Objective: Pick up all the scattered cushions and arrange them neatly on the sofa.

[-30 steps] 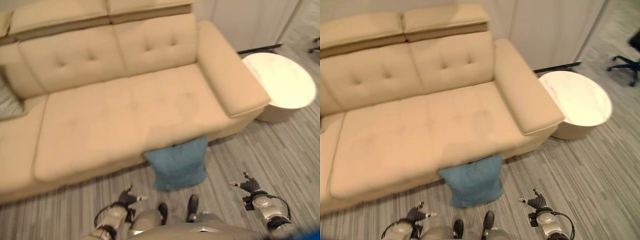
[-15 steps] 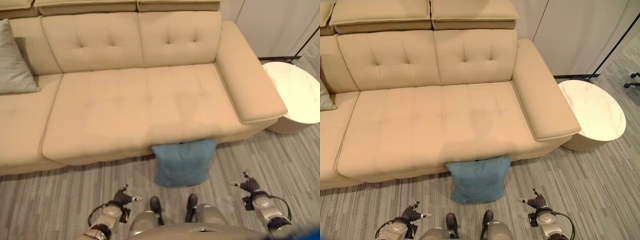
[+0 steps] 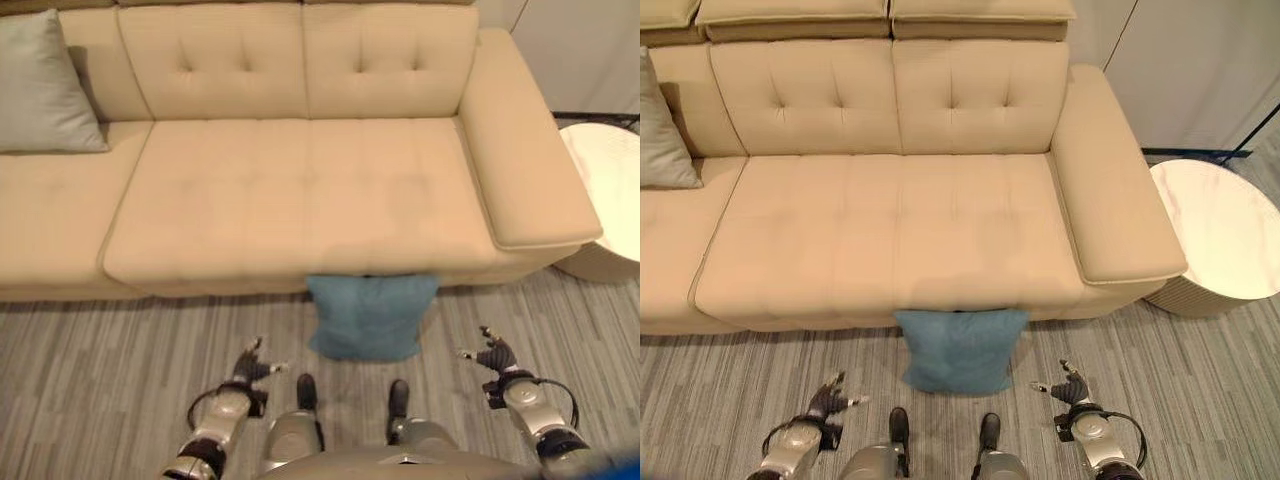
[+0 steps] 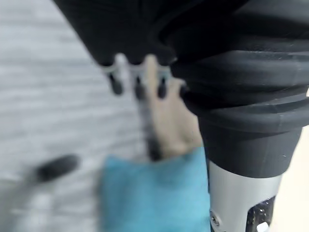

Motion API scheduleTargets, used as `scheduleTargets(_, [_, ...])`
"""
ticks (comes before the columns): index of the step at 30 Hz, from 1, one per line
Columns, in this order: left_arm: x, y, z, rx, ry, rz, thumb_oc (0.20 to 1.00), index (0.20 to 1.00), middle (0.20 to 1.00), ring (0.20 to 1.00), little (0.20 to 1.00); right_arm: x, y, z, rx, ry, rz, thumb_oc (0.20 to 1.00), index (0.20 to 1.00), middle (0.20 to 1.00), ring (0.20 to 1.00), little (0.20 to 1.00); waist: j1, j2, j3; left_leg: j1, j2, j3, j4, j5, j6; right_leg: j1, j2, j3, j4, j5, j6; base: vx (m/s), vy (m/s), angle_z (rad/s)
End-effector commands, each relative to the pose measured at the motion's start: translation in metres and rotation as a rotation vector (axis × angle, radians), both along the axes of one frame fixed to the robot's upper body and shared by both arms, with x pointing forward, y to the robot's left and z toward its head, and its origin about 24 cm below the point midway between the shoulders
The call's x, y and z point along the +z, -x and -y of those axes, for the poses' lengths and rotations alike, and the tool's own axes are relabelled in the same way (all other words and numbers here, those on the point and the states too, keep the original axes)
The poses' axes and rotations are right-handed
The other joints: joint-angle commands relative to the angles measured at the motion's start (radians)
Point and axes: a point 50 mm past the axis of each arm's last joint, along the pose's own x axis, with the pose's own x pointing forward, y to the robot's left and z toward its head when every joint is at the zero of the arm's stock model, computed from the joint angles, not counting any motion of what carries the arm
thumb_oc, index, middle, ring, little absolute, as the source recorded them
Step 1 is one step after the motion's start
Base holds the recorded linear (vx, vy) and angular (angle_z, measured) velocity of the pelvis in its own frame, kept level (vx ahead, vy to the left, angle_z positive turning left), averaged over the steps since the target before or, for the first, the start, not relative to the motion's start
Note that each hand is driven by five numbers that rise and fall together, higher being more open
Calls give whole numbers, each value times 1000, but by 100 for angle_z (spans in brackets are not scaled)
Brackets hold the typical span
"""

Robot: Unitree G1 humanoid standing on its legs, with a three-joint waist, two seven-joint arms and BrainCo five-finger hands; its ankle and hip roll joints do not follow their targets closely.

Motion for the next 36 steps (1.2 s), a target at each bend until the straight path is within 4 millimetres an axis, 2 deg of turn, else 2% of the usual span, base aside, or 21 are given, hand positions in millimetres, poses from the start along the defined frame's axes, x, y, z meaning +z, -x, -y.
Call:
scheduleTargets(1, [44, -53, -6, 96, -17, 238, 1000, 1000, 1000, 1000, 1000, 45, -51, -1, -29, 20, 252, 1000, 1000, 1000, 1000, 1000, -6, -44, 84, -132, -3, -31, 76, -11, -45, -151, -54, -2, 147, -6, 56, -258, -31, -6])
scheduleTargets(5, [83, -92, -5, 138, 13, 393, 1000, 1000, 1000, 1000, 1000, 82, -91, -7, -43, 12, 401, 1000, 1000, 1000, 1000, 1000, -12, -32, 109, -299, 8, -32, 165, -37, -53, -338, -71, 12, 266, -43, 51, -129, 14, -11])
scheduleTargets(6, [83, -92, -5, 138, 14, 394, 1000, 1000, 1000, 1000, 1000, 82, -92, -7, -43, 12, 402, 1000, 1000, 1000, 1000, 1000, -12, -32, 108, -304, 9, -32, 169, -39, -53, -342, -71, 12, 269, -45, 51, -144, 39, 4])
scheduleTargets(7, [105, -109, -7, 156, 29, 466, 1000, 1000, 1000, 1000, 1000, 104, -109, -7, -49, 23, 478, 1000, 1000, 1000, 1000, 1000, -20, -27, 121, -406, 22, -34, 226, -44, -53, -452, -84, 23, 338, -52, 47, -158, 33, 7])
scheduleTargets(9, [130, -127, -8, 159, 34, 544, 1000, 1000, 1000, 1000, 1000, 135, -128, -5, -63, 38, 580, 1000, 1000, 1000, 1000, 1000, -27, -22, 134, -501, 30, -37, 279, -50, -51, -541, -95, 36, 387, -60, 44, -148, 36, 13])
scheduleTargets(10, [131, -127, -8, 159, 35, 546, 1000, 1000, 1000, 1000, 1000, 136, -129, -5, -63, 38, 582, 1000, 1000, 1000, 1000, 1000, -27, -21, 132, -508, 31, -38, 284, -52, -51, -547, -96, 36, 390, -61, 44, -112, 48, 6])
scheduleTargets(11, [156, -142, -8, 158, 34, 619, 1000, 1000, 1000, 1000, 1000, 165, -144, -6, -78, 35, 679, 1000, 1000, 1000, 1000, 1000, -38, -13, 141, -602, 43, -41, 324, -56, -51, -653, -104, 55, 450, -66, 45, -86, 36, 1])
scheduleTargets(12, [170, -149, -9, 161, 23, 656, 1000, 1000, 1000, 1000, 1000, 179, -151, -7, -88, 30, 729, 1000, 1000, 1000, 1000, 1000, -43, -10, 141, -654, 48, -44, 350, -62, -52, -702, -108, 63, 471, -70, 43, -85, 36, -4])
scheduleTargets(13, [171, -149, -10, 162, 23, 658, 1000, 1000, 1000, 1000, 1000, 180, -151, -7, -88, 30, 731, 1000, 1000, 1000, 1000, 1000, -43, -9, 138, -663, 49, -45, 355, -63, -52, -710, -109, 63, 475, -71, 43, -45, 5, -2])
scheduleTargets(14, [192, -160, -10, 163, 21, 715, 1000, 1000, 1000, 1000, 1000, 204, -161, -9, -98, 20, 810, 1000, 1000, 1000, 1000, 1000, -51, -4, 140, -749, 59, -49, 391, -70, -55, -793, -119, 75, 519, -80, 43, 0, 0, 0])
scheduleTargets(15, [201, -163, -10, 162, 21, 737, 1000, 1000, 1000, 1000, 1000, 216, -164, -8, -105, 22, 843, 1000, 1000, 1000, 1000, 1000, -54, -1, 138, -787, 60, -54, 412, -77, -52, -832, -122, 81, 540, -86, 42, 0, 0, 0])
scheduleTargets(16, [201, -163, -10, 162, 22, 739, 1000, 1000, 1000, 1000, 1000, 216, -165, -8, -104, 22, 844, 1000, 1000, 1000, 1000, 1000, -54, 0, 135, -794, 60, -55, 416, -78, -52, -839, -123, 81, 544, -88, 42, -6, 16, 3])
scheduleTargets(18, [218, -169, -10, 161, 24, 781, 1000, 1000, 1000, 1000, 1000, 235, -170, -11, -103, 4, 907, 1000, 1000, 1000, 1000, 1000, -61, 4, 136, -872, 64, -60, 464, -91, -47, -916, -130, 97, 595, -100, 42, 12, 6, 3])
scheduleTargets(19, [233, -174, -7, 150, 29, 825, 1000, 1000, 1000, 1000, 1000, 250, -172, -13, -105, -10, 962, 1000, 1000, 1000, 1000, 1000, -68, 8, 134, -938, 59, -64, 511, -106, -39, -983, -129, 107, 644, -114, 39, 36, 7, 1])
scheduleTargets(21, [235, -174, -6, 145, 35, 833, 1000, 1000, 1000, 1000, 1000, 254, -173, -13, -107, -19, 979, 1000, 1000, 1000, 1000, 1000, -71, 9, 129, -974, 57, -66, 542, -115, -38, -1018, -130, 115, 669, -122, 35, 16, 0, 1])
scheduleTargets(25, [265, -181, 6, 111, 76, 920, 1000, 1000, 1000, 1000, 1000, 271, -176, -18, -120, -120, 1052, 1000, 1000, 1000, 1000, 1000, -78, 16, 133, -1100, 55, -65, 623, -138, -25, -1154, -134, 137, 755, -141, 35, 0, 0, 0])
scheduleTargets(29, [281, -184, 13, 81, 72, 960, 1000, 1000, 1000, 1000, 1000, 277, -177, -20, -115, -163, 1077, 1000, 1000, 1000, 1000, 1000, -79, 20, 129, -1169, 52, -68, 665, -147, -20, -1226, -136, 152, 794, -147, 36, 0, 0, 0])
scheduleTargets(32, [303, -187, 23, 43, 63, 1016, 1000, 1000, 1000, 1000, 1000, 291, -180, -25, -92, -191, 1116, 1000, 1000, 1000, 1000, 1000, -82, 26, 138, -1236, 52, -75, 703, -150, -16, -1298, -137, 166, 835, -150, 38, 46, -30, -2])
scheduleTargets(36, [319, -190, 35, -9, 52, 1045, 1000, 1000, 1000, 1000, 1000, 306, -183, -31, -60, -227, 1148, 1000, 1000, 1000, 1000, 1000, -81, 33, 140, -1292, 54, -82, 729, -152, -14, -1356, -134, 179, 866, -156, 38, 45, -28, -1])
